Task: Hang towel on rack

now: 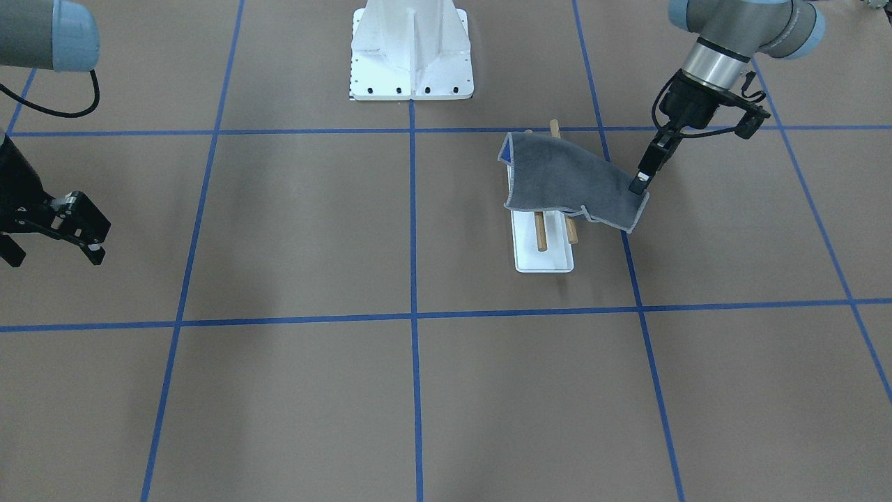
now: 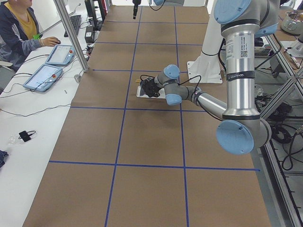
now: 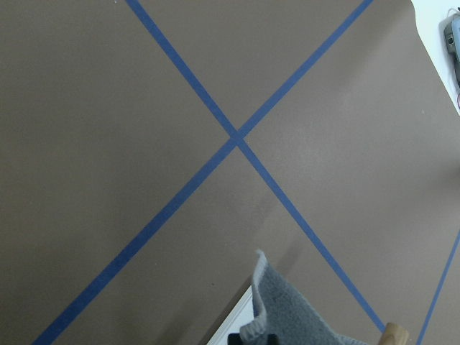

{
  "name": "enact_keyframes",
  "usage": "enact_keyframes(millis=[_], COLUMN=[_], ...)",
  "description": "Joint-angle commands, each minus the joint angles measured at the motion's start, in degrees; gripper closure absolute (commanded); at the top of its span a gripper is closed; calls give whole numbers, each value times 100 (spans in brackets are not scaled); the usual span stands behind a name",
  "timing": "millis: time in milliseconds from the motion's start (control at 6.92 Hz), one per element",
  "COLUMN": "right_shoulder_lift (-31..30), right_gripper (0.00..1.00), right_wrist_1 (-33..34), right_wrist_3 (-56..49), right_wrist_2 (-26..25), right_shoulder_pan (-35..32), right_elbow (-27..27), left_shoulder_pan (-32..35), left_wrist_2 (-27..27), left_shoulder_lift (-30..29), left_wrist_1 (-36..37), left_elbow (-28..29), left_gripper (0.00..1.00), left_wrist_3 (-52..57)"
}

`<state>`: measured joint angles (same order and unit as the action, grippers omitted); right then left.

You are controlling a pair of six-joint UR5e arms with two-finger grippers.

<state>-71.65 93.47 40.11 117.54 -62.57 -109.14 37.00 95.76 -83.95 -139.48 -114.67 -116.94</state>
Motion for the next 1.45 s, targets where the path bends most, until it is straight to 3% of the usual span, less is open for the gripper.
enact_keyframes(millis=[0, 289, 578, 867, 1012, 1301], right_shoulder_lift=[-156, -366, -534, -797, -937, -1289], right_gripper=[0, 0, 0, 0, 0, 0], right_wrist_1=[5, 5, 5, 5, 5, 5], right_wrist_3=[-162, -310, -679, -1598, -2056, -2656], right_wrist_2=[58, 102, 128, 749, 1153, 1394], right_shoulder_pan=[-18, -97, -281, -858, -1166, -1590], right_elbow=[6, 6, 15, 172, 374, 559], left_shoulder_pan=[9, 594, 1918, 3106, 3511, 4041], left_wrist_2=[-22, 388, 1615, 2515, 2727, 2729], left_shoulder_lift=[28, 19, -60, -8, 2, -16], left_wrist_1=[0, 61, 114, 123, 123, 672], left_elbow=[101, 172, 662, 1504, 2004, 2675], left_gripper=[2, 2, 2, 2, 2, 2], left_wrist_3=[74, 1305, 3159, 5600, 7030, 9485])
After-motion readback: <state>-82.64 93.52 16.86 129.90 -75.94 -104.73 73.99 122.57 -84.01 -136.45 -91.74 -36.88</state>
